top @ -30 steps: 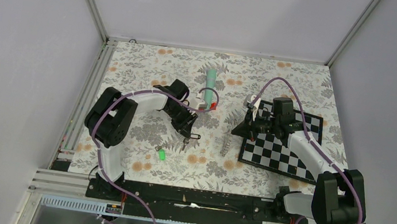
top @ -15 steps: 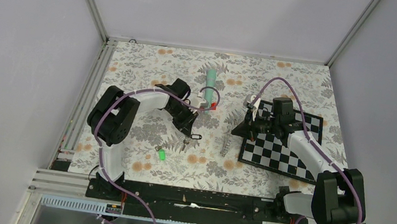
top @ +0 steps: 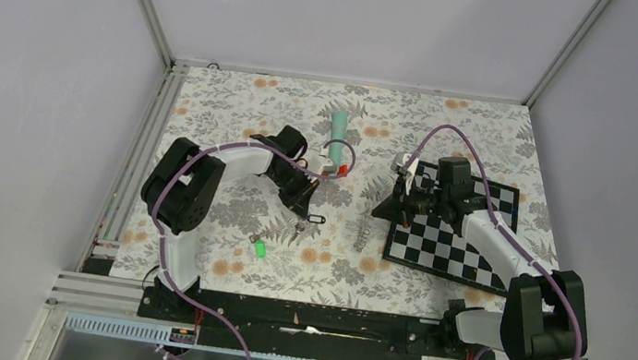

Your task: Put the keys on the keyring

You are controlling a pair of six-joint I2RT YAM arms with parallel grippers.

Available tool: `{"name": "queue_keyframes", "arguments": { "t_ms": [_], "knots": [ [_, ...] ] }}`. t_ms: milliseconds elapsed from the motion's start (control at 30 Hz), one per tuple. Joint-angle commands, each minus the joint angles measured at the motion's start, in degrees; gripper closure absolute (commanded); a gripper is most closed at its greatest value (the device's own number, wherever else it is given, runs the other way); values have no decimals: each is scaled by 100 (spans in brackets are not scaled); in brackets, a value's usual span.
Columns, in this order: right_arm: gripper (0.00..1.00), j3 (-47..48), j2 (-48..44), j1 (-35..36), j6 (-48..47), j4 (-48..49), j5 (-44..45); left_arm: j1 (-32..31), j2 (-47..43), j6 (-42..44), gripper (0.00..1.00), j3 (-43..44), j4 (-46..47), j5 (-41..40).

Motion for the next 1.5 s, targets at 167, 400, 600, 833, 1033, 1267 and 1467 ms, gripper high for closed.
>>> {"name": "queue_keyframes", "arguments": {
  "t_ms": [167, 400, 600, 833, 1033, 1267, 1467],
  "knots": [
    [100, -153, -395, -38, -114, 221, -308, 15, -683, 994, 100, 158, 15, 255],
    [100, 44, -531, 60, -147, 79, -236, -119, -1400, 1372, 100, 321, -96, -3],
    [100, 385, -521, 228, -297, -231, -132, -196, -1929, 1298, 100, 449, -80, 65],
    [100, 658, -521, 489, -183, -26, -62, -273, -2561, 1151, 100, 458, 6, 255],
    [100, 892, -417, 869, -152, 31, -14, -690, -3019, 1390, 100, 596, -95, 53],
    [100, 990, -350, 1073, -144, -3, 9, -1416, -3230, 2048, 100, 810, -159, -510],
    [100, 884, -358, 1083, 121, 162, 9, -1571, -3065, 2115, 100, 1104, -712, -717]
  ]
}}
